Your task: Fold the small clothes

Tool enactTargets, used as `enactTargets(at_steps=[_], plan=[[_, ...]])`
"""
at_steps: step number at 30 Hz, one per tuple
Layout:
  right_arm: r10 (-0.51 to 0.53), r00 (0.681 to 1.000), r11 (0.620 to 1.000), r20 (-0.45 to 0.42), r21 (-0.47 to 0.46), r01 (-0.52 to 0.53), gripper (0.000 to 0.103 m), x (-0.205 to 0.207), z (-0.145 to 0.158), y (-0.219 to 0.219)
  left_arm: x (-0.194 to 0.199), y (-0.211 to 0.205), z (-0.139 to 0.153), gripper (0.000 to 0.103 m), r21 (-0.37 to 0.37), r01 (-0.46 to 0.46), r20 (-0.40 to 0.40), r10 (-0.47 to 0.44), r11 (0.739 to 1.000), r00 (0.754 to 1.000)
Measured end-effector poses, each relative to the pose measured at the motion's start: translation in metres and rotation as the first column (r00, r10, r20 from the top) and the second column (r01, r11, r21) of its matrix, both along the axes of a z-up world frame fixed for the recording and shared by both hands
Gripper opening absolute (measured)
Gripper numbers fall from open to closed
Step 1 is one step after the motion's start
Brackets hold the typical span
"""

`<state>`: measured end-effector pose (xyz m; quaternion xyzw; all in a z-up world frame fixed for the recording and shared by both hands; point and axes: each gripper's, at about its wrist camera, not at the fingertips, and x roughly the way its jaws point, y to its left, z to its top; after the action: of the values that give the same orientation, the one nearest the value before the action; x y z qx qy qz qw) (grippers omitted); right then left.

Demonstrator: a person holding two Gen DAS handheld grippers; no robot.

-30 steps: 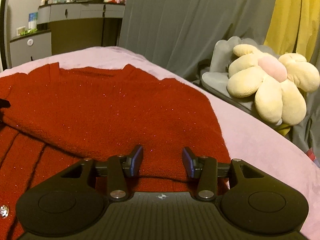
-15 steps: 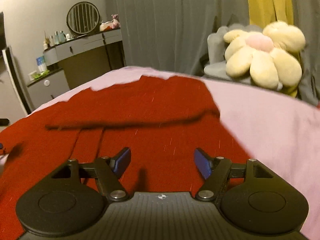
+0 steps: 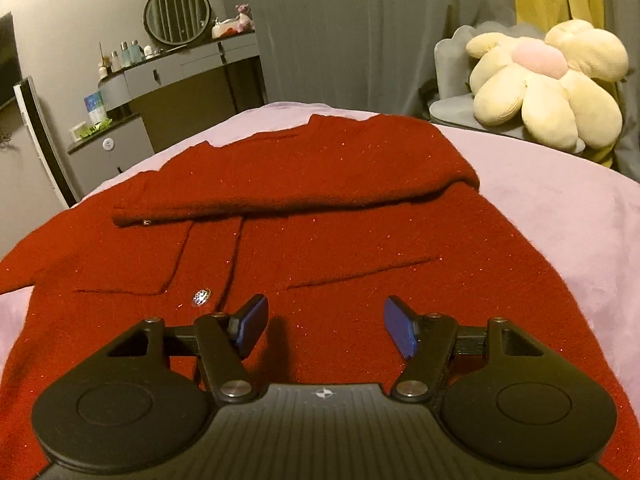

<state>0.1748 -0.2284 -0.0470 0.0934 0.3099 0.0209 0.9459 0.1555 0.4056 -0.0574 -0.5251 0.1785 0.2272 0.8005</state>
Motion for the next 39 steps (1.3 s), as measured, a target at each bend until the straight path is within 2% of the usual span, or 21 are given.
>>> enactTargets(at_steps=[2, 3, 4, 5, 7, 9, 12, 14, 16, 18, 21, 23, 25, 27, 28, 30, 33, 34, 36, 37, 39], plan=[[-0.005, 1.0, 1.0, -0.003, -0.002, 0.005, 0.065, 0.001, -0.001, 0.001, 0.001, 0.007, 0.001, 0.086, 0.005, -0.005, 0.003, 0.005, 1.0, 1.0], [-0.006, 1.0, 1.0, -0.005, -0.003, 0.006, 0.065, 0.001, -0.001, 0.001, -0.001, 0.008, 0.001, 0.079, 0.008, -0.008, 0.016, 0.008, 1.0, 1.0], [-0.006, 1.0, 1.0, -0.008, -0.005, 0.006, 0.065, 0.001, -0.001, 0.002, -0.003, 0.009, 0.001, 0.068, 0.026, -0.002, 0.037, 0.001, 1.0, 0.999], [-0.006, 1.0, 1.0, -0.008, -0.008, 0.006, 0.065, 0.002, -0.002, 0.002, -0.002, 0.011, -0.001, 0.046, 0.04, 0.018, 0.037, -0.02, 0.999, 0.999], [-0.002, 1.0, 1.0, -0.006, -0.011, 0.002, 0.065, 0.002, -0.002, 0.003, -0.001, 0.018, -0.013, 0.036, 0.009, 0.036, -0.012, -0.036, 0.999, 0.999], [0.001, 1.0, 1.0, -0.006, -0.014, -0.001, 0.065, 0.003, -0.003, 0.004, 0.0, 0.024, -0.021, 0.017, -0.024, 0.016, -0.016, -0.017, 1.0, 1.0], [0.003, 1.0, 1.0, -0.004, -0.022, -0.003, 0.065, 0.004, -0.003, 0.006, -0.001, 0.03, -0.026, 0.012, -0.075, -0.014, 0.019, 0.015, 0.997, 1.0], [0.004, 1.0, 1.0, -0.002, -0.021, -0.004, 0.065, 0.003, -0.003, 0.006, 0.002, 0.027, -0.022, 0.012, -0.054, -0.011, 0.011, 0.011, 0.998, 1.0], [0.0, 1.0, 1.0, 0.002, -0.018, 0.0, 0.065, 0.002, -0.002, 0.004, 0.008, 0.018, -0.008, 0.012, 0.026, 0.022, -0.002, -0.022, 0.999, 1.0], [-0.008, 1.0, 1.0, 0.005, -0.008, 0.008, 0.065, 0.002, -0.002, 0.002, 0.014, 0.002, 0.012, 0.011, 0.123, 0.099, 0.014, -0.101, 0.987, 0.995], [-0.018, 1.0, 1.0, 0.01, 0.008, 0.018, 0.065, 0.002, -0.002, 0.0, 0.033, -0.045, 0.051, 0.011, 0.274, 0.258, 0.036, -0.278, 0.927, 0.96], [-0.023, 1.0, 1.0, 0.013, 0.012, 0.023, 0.065, 0.002, -0.001, -0.001, 0.048, -0.094, 0.073, 0.011, 0.362, 0.379, 0.035, -0.419, 0.852, 0.907], [-0.024, 1.0, 1.0, 0.017, 0.012, 0.024, 0.065, 0.002, 0.0, -0.001, 0.066, -0.15, 0.087, 0.011, 0.422, 0.491, 0.023, -0.551, 0.762, 0.834], [-0.024, 0.999, 1.0, 0.023, 0.008, 0.024, 0.065, 0.001, 0.001, 0.0, 0.08, -0.204, 0.091, 0.011, 0.458, 0.573, 0.001, -0.645, 0.68, 0.765], [-0.026, 0.999, 1.0, 0.027, 0.003, 0.026, 0.065, 0.001, 0.002, -0.001, 0.087, -0.235, 0.089, 0.011, 0.481, 0.613, -0.027, -0.689, 0.626, 0.725], [-0.032, 0.999, 0.999, 0.032, -0.002, 0.032, 0.065, 0.0, 0.002, -0.003, 0.1, -0.286, 0.082, 0.012, 0.492, 0.678, -0.102, -0.737, 0.547, 0.668], [-0.049, 0.998, 0.999, 0.039, 0.012, 0.049, 0.065, -0.001, 0.003, -0.011, 0.116, -0.343, 0.059, 0.014, 0.465, 0.75, -0.221, -0.759, 0.47, 0.613], [-0.054, 0.998, 0.998, 0.041, 0.018, 0.054, 0.065, -0.002, 0.002, -0.013, 0.119, -0.354, 0.052, 0.016, 0.456, 0.766, -0.249, -0.761, 0.454, 0.599], [-0.059, 0.997, 0.998, 0.04, 0.022, 0.058, 0.065, -0.001, 0.002, -0.018, 0.121, -0.366, 0.036, 0.04, 0.416, 0.789, -0.282, -0.761, 0.452, 0.585], [-0.058, 0.997, 0.998, 0.041, 0.026, 0.057, 0.065, -0.001, 0.002, -0.019, 0.125, -0.364, 0.031, 0.044, 0.38, 0.802, -0.275, -0.771, 0.461, 0.574], [-0.055, 0.998, 0.998, 0.039, 0.036, 0.053, 0.065, 0.0, 0.0, -0.021, 0.113, -0.361, 0.03, 0.057, 0.347, 0.8, -0.235, -0.78, 0.489, 0.58]])
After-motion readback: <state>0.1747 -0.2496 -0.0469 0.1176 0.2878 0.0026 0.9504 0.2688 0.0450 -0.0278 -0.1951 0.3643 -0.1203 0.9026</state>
